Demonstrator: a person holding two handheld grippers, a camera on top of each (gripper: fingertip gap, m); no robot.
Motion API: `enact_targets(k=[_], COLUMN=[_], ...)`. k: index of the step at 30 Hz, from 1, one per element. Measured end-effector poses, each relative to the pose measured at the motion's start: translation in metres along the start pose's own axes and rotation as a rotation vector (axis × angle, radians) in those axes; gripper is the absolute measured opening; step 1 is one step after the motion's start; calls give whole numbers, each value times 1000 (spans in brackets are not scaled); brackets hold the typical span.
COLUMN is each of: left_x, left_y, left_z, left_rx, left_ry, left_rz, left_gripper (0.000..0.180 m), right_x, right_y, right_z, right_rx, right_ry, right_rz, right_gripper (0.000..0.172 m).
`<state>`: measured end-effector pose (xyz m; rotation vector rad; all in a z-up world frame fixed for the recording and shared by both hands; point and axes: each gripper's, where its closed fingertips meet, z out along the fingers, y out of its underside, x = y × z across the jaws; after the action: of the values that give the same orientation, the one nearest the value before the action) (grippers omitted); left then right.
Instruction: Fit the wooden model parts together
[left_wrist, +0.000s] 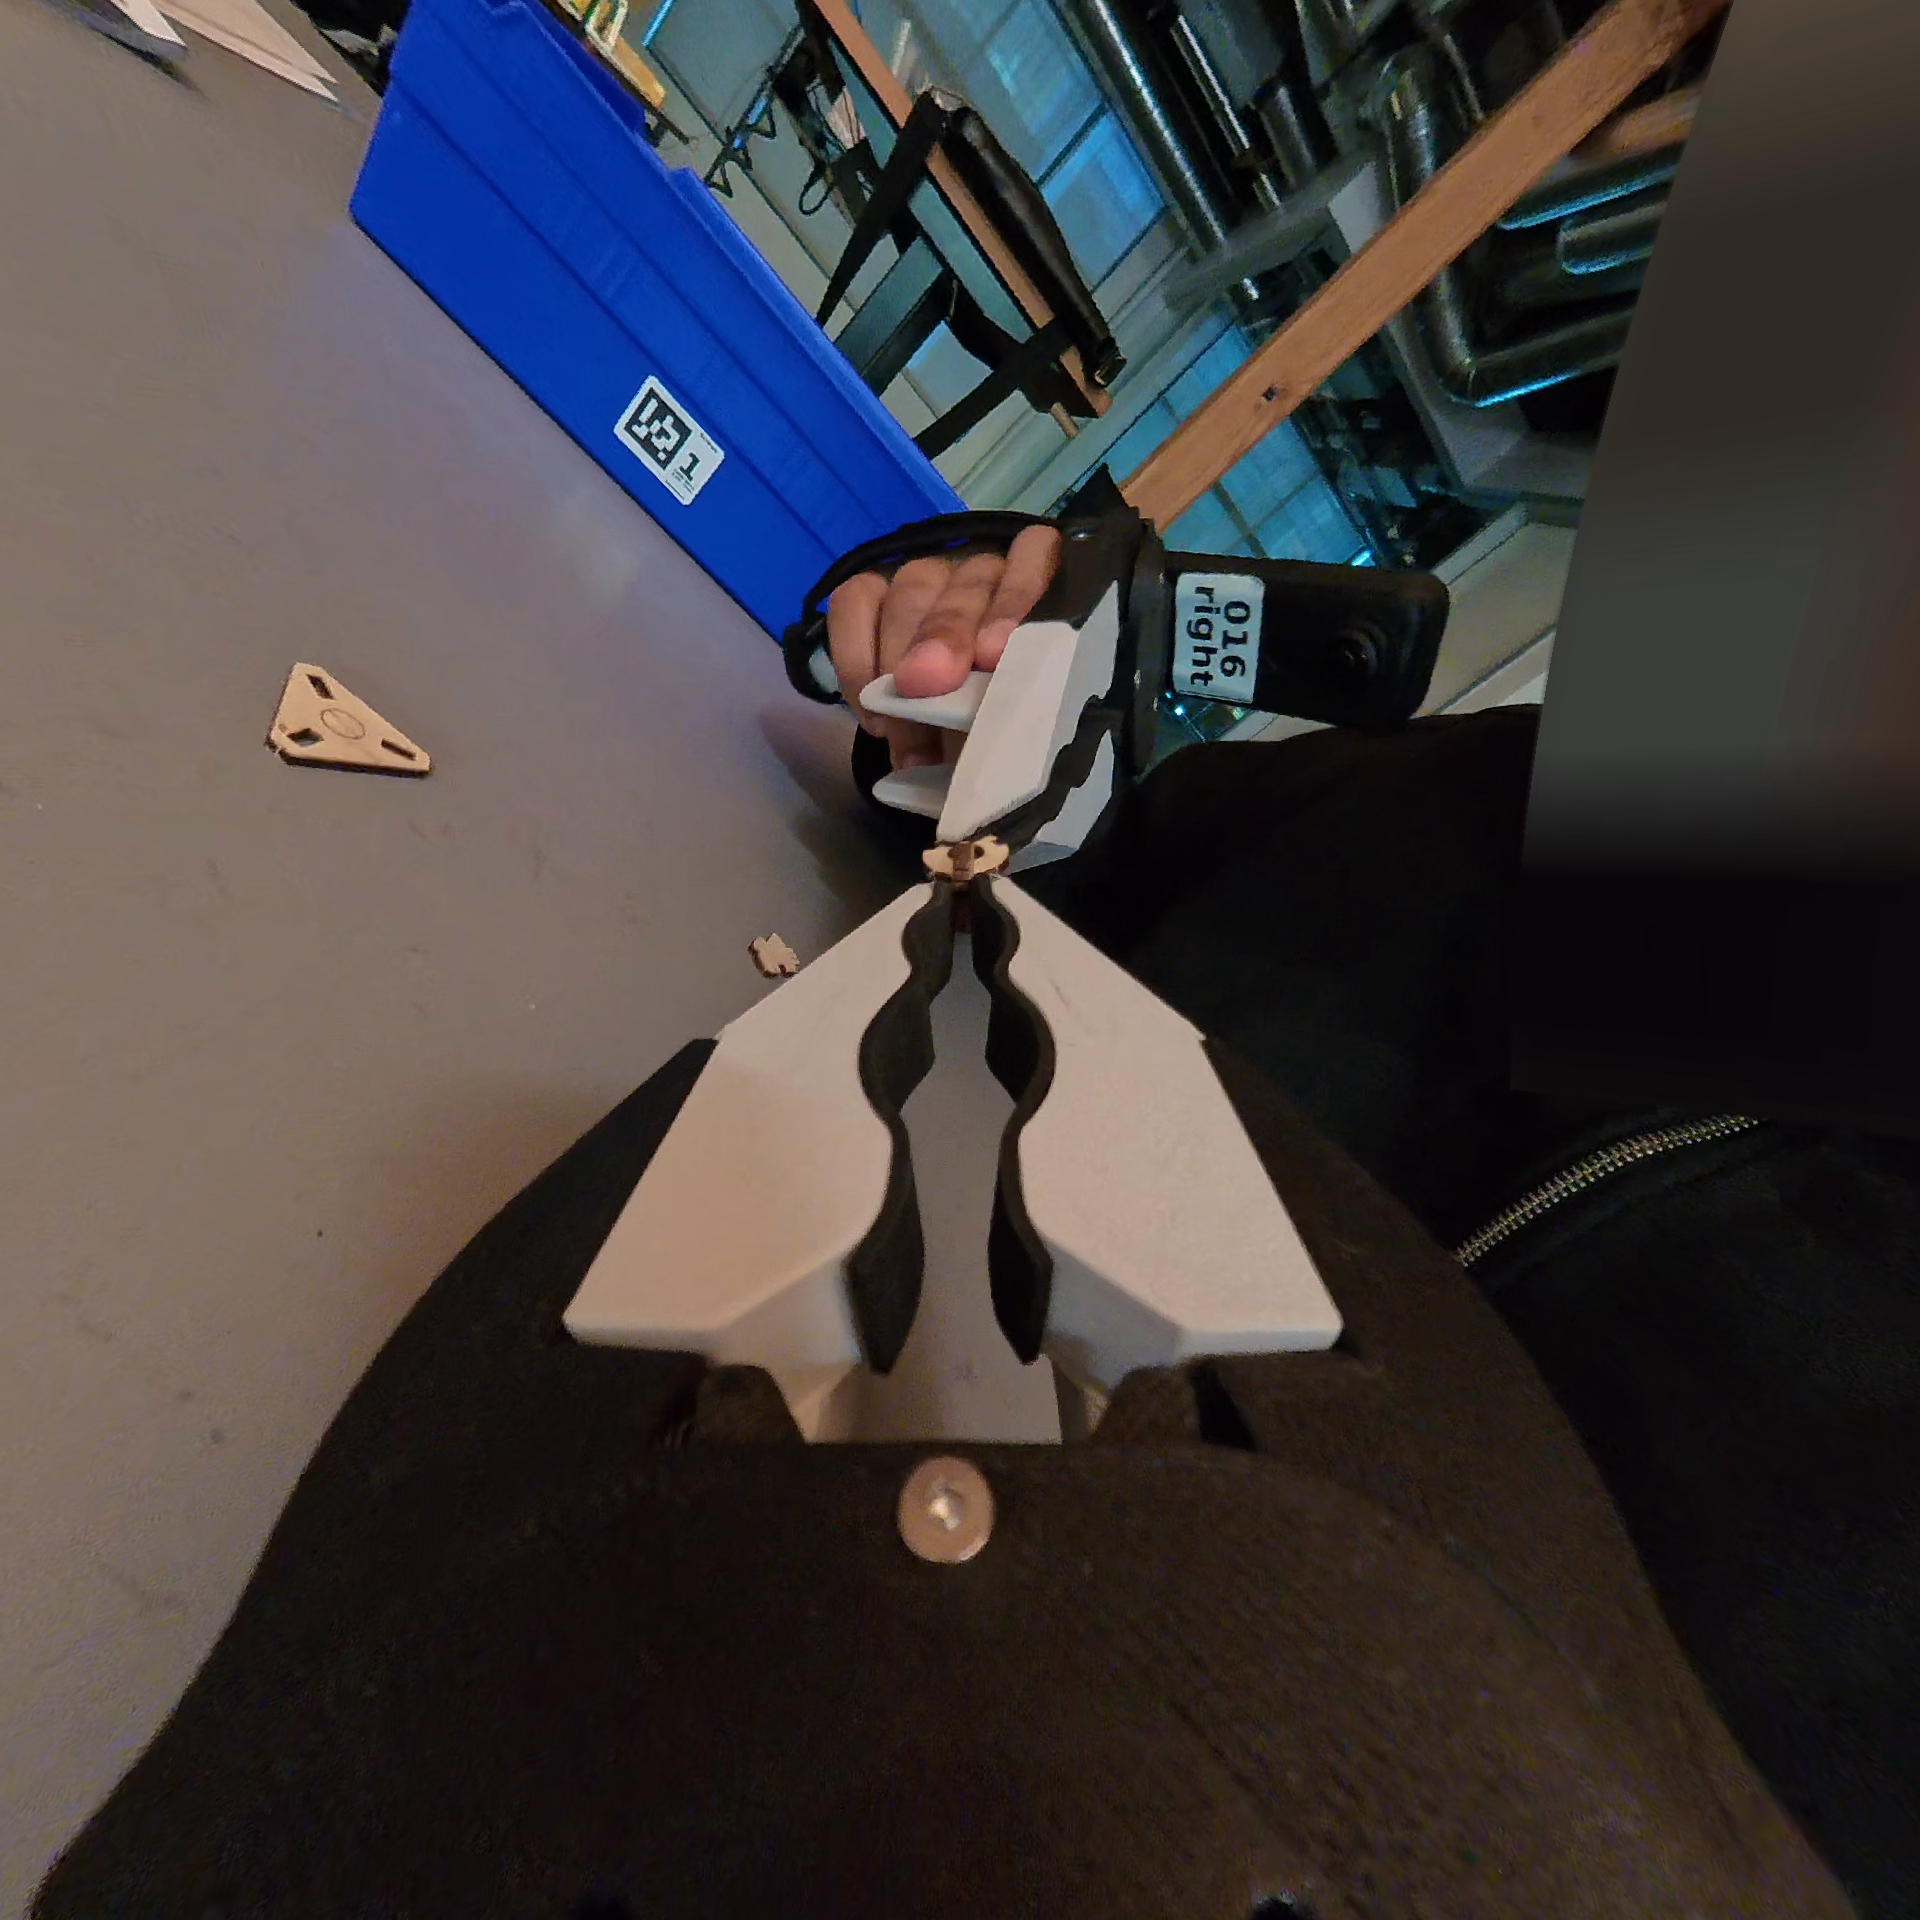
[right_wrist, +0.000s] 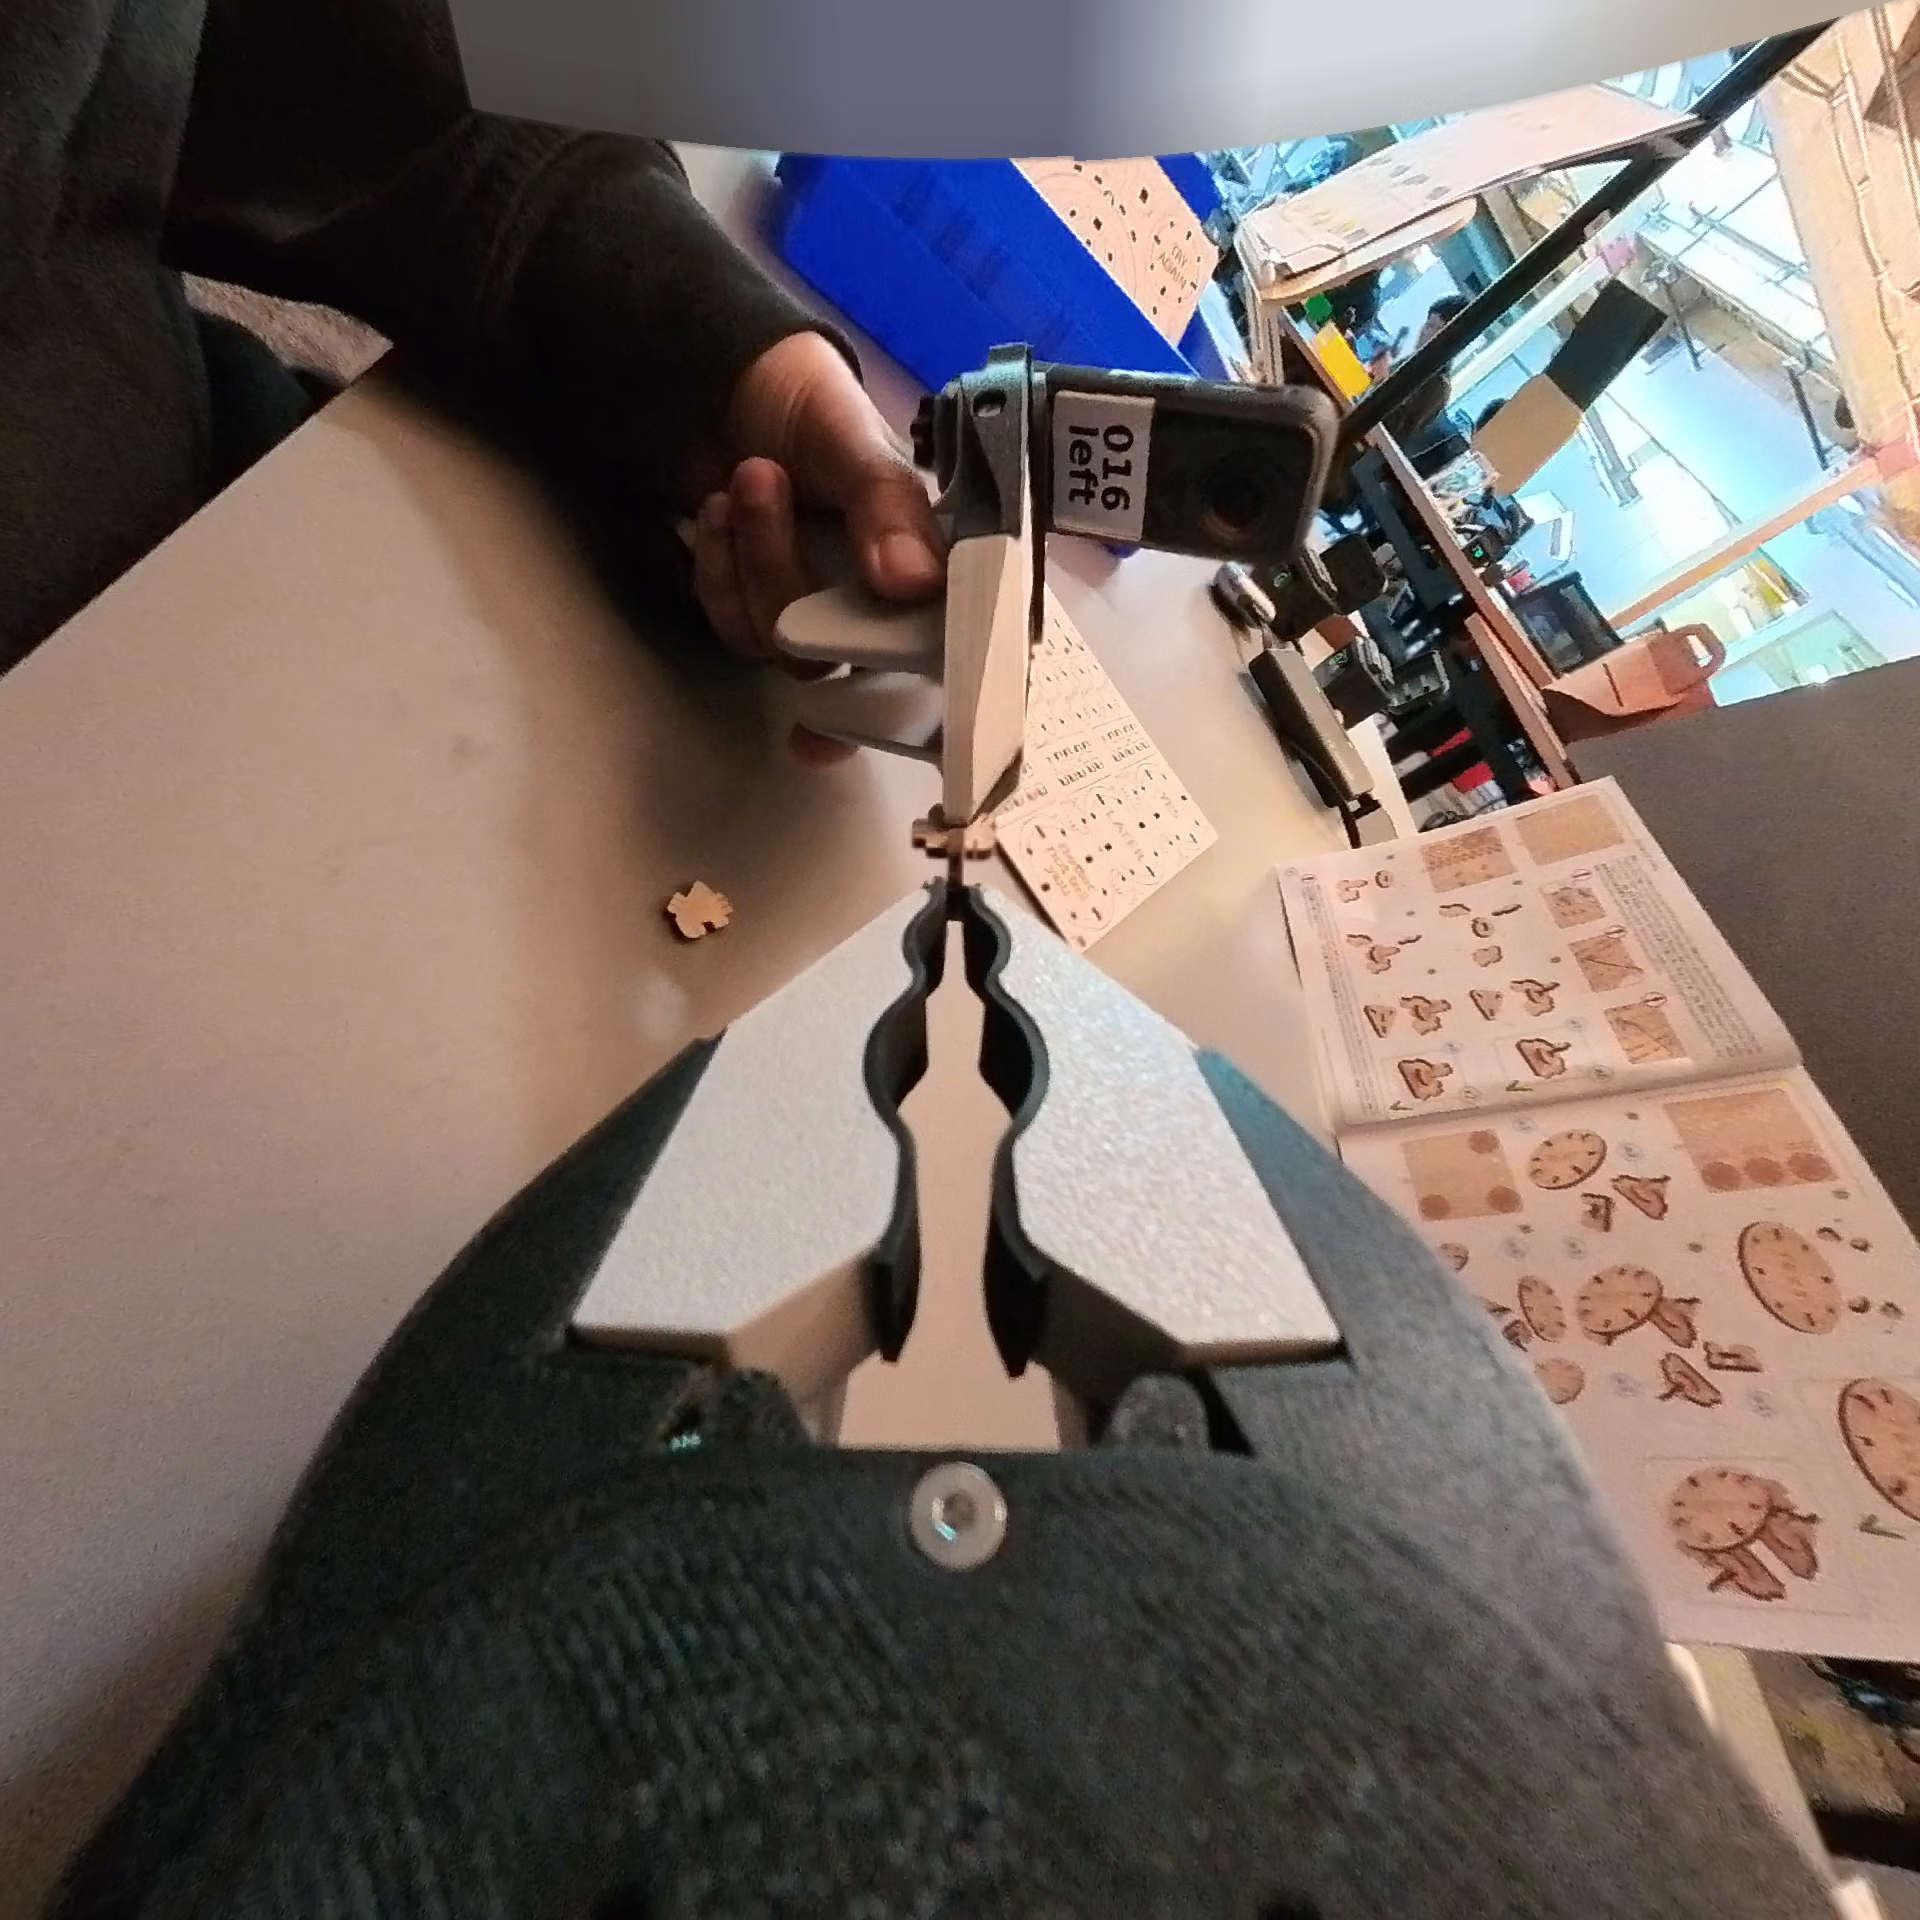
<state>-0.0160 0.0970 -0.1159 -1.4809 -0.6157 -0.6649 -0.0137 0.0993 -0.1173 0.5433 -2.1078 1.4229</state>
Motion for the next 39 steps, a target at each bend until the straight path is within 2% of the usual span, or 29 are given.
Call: enact_targets(k=[39], left_x=[-13], left_y=[5], left_z=[2], left_rx=[-23], left_ry=[-98], left_rz=[-15], left_gripper=[1], right_x=[-5], right_y=[11], right_z=[4], right_rx=[-80], right_ry=[-21], right_rz=[20], right_gripper=[0])
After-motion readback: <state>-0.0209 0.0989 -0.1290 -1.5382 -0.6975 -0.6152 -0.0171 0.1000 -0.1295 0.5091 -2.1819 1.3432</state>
